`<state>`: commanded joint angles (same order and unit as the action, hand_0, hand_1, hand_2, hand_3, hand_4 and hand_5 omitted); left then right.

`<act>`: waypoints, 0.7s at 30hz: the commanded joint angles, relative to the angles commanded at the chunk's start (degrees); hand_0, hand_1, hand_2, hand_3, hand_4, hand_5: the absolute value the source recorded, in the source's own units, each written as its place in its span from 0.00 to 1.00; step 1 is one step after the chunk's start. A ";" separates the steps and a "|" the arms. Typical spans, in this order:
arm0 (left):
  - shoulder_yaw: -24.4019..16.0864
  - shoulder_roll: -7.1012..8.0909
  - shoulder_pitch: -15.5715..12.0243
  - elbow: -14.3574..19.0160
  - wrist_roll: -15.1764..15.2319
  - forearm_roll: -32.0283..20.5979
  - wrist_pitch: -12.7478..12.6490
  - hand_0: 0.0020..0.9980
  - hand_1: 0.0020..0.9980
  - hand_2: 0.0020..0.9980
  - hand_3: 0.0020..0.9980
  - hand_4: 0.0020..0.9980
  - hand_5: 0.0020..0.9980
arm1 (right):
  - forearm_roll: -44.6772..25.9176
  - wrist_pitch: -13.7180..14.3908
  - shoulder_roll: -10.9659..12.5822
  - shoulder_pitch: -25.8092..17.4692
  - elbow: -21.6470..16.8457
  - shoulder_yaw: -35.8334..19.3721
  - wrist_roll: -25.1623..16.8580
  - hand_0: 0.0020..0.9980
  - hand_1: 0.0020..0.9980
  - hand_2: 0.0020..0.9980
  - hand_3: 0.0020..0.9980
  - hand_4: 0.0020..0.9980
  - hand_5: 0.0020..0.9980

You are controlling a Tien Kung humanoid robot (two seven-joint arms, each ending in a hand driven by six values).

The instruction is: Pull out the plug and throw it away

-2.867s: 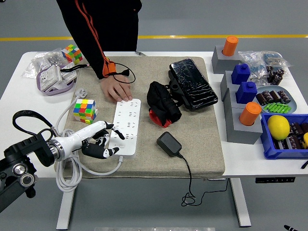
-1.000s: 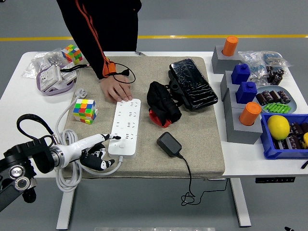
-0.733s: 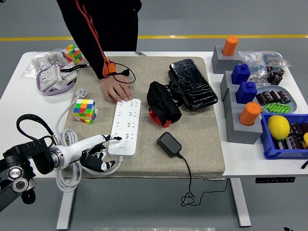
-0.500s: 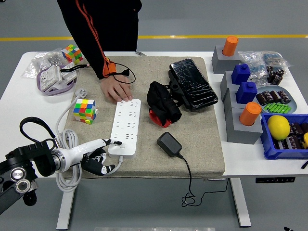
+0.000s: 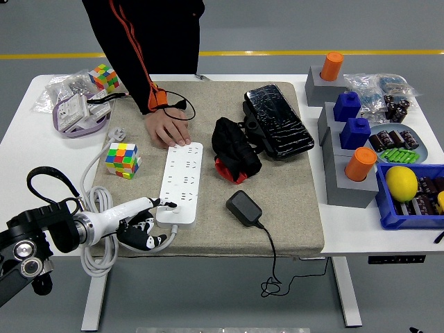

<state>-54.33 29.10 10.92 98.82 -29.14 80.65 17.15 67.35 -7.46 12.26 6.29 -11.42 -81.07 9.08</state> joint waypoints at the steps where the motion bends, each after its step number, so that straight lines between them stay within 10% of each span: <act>1: 0.09 0.02 -0.06 0.07 -0.02 -0.01 -0.01 0.06 0.07 0.14 0.93 0.57 0.00 | -0.02 0.00 -0.01 0.01 -0.02 0.01 -0.01 0.63 0.63 0.62 0.57 0.99 0.46; 21: 1.94 -0.26 0.74 -2.67 0.02 0.06 -0.04 0.06 0.07 0.14 0.92 0.56 0.00 | -0.24 -0.03 0.02 0.25 -0.03 0.44 -0.01 0.63 0.63 0.62 0.57 0.99 0.46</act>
<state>-52.39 28.84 11.66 96.15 -29.11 80.71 17.12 67.11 -7.49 12.28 6.54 -11.45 -80.63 9.07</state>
